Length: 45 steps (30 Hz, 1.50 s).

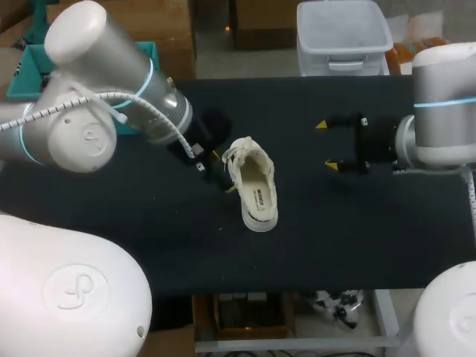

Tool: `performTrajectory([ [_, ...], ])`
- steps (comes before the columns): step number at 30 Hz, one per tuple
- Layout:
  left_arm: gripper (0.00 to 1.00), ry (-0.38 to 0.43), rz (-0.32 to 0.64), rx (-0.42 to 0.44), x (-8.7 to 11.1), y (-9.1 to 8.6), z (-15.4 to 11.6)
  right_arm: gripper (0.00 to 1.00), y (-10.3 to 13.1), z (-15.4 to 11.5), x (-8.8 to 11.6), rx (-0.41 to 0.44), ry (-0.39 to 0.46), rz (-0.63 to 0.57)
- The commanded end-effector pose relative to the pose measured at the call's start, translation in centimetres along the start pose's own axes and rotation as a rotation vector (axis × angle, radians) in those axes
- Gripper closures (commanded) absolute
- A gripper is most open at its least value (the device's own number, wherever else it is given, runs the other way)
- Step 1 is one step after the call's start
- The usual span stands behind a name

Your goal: Open the shoe tongue, take the insole out of the shoe, put the insole back into the shoe, and pack the shoe into the shoebox

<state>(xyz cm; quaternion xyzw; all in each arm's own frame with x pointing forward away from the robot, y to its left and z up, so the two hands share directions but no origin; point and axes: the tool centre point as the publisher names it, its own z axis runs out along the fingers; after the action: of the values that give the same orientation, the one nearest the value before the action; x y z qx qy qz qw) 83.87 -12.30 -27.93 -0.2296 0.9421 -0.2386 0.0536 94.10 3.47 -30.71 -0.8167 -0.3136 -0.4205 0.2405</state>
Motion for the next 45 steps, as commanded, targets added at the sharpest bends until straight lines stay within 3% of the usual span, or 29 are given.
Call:
performTrajectory([
  [1, 0.0, -0.225, -0.26, -0.068, -0.4, -0.6, 1.0, 0.0, 0.8, -0.9, 0.7, 1.242, -0.08, -0.011],
  [2, 0.0, -0.296, -0.283, -0.072, -0.7, -0.5, 0.9, 0.0, 1.0, -1.1, 0.7, 1.238, -0.081, -0.012],
  [11, 0.0, -0.296, -0.283, -0.072, -0.7, -0.5, 0.9, 0.0, 2.4, -1.8, 0.6, 1.389, -0.182, -0.02],
  [15, 0.0, -0.296, -0.435, -0.081, -0.5, -0.5, 2.3, 0.0, 2.9, -1.9, 0.5, 1.436, -0.22, -0.015],
  [20, 0.0, -0.312, -0.523, -0.067, -0.3, -0.2, 3.8, 0.0, 3.1, -1.8, 0.4, 1.433, -0.244, 0.003],
  [29, 0.0, -0.325, -0.548, -0.048, -0.7, -0.2, 5.0, 0.0, 3.1, -1.8, 0.4, 1.433, -0.244, 0.003],
  [39, 0.0, -0.323, -0.557, -0.044, -1.4, -0.8, 6.0, 0.0, 1.0, -3.9, -0.1, 1.187, -0.208, -0.109],
  [45, 0.0, -0.316, -0.552, -0.05, -1.4, -1.1, 6.5, 0.0, 0.2, -4.9, -0.3, 1.101, -0.183, -0.141],
])
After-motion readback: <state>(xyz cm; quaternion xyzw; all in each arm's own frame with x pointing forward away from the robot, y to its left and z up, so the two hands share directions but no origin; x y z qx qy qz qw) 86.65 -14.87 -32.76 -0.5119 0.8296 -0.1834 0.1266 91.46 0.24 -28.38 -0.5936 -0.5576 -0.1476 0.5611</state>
